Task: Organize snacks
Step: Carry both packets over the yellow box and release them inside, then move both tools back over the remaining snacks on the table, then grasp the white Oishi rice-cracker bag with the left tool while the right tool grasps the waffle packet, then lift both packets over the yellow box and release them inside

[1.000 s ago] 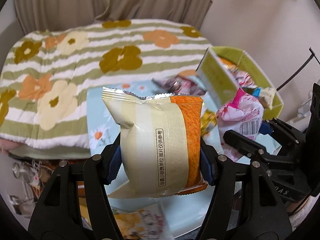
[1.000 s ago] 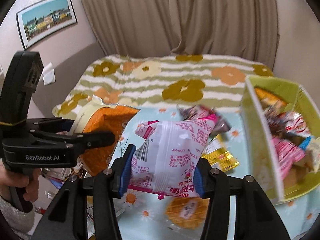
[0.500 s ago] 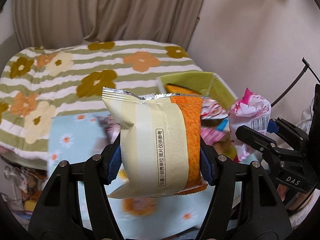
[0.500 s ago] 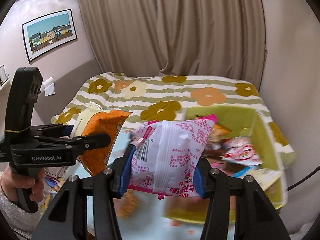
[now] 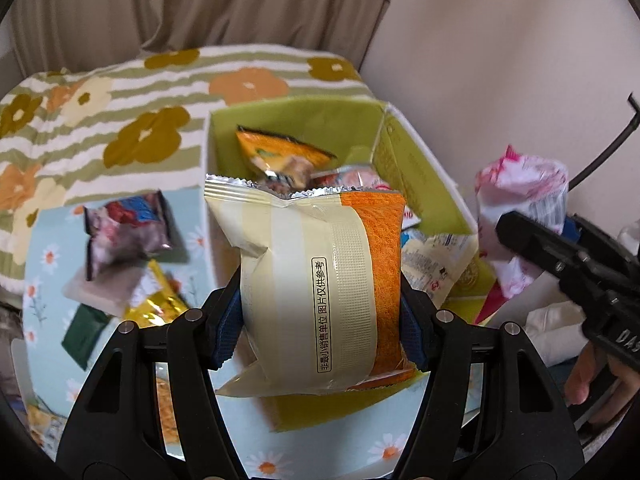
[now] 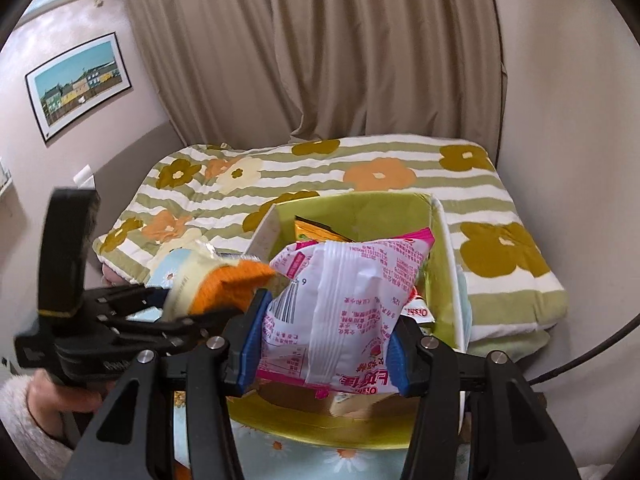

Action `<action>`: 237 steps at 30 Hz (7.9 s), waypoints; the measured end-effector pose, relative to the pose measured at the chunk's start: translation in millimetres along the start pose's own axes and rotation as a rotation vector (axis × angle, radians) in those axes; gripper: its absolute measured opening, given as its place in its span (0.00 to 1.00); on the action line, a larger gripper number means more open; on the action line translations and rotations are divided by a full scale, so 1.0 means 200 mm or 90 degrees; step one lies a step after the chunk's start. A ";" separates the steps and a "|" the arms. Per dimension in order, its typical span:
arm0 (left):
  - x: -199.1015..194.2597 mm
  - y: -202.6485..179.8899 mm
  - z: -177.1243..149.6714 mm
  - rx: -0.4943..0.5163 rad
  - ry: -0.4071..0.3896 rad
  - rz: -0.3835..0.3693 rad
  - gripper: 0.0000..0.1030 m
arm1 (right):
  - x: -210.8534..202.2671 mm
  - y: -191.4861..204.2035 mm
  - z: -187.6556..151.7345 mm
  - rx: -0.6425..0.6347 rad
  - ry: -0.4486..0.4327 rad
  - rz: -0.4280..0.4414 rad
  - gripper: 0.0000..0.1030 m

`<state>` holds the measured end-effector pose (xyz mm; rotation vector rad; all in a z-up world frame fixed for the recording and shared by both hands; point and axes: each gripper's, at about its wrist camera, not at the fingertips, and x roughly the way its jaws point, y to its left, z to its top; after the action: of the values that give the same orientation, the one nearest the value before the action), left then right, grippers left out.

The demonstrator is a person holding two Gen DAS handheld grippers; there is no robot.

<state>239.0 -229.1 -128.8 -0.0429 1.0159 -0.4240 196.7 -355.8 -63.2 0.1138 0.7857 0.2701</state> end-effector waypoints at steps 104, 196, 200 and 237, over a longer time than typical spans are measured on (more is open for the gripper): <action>-0.41 1.41 -1.16 0.204 0.169 0.225 0.95 | 0.66 1.22 -0.71 0.086 0.177 0.013 1.00; -0.74 0.72 -0.24 0.225 -0.110 0.109 0.62 | 0.07 0.77 -0.09 0.084 -0.007 -0.071 0.67; -0.65 0.49 -0.11 0.223 -0.122 0.086 0.62 | 0.00 0.55 -0.02 0.076 -0.016 -0.072 0.67; 0.05 0.12 0.14 0.181 0.014 0.071 0.99 | 0.29 -0.12 0.04 0.143 0.088 -0.051 0.68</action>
<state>273.6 -213.8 -127.4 0.2720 0.9662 -0.4644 246.7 -362.6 -102.6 0.2762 0.9552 0.1144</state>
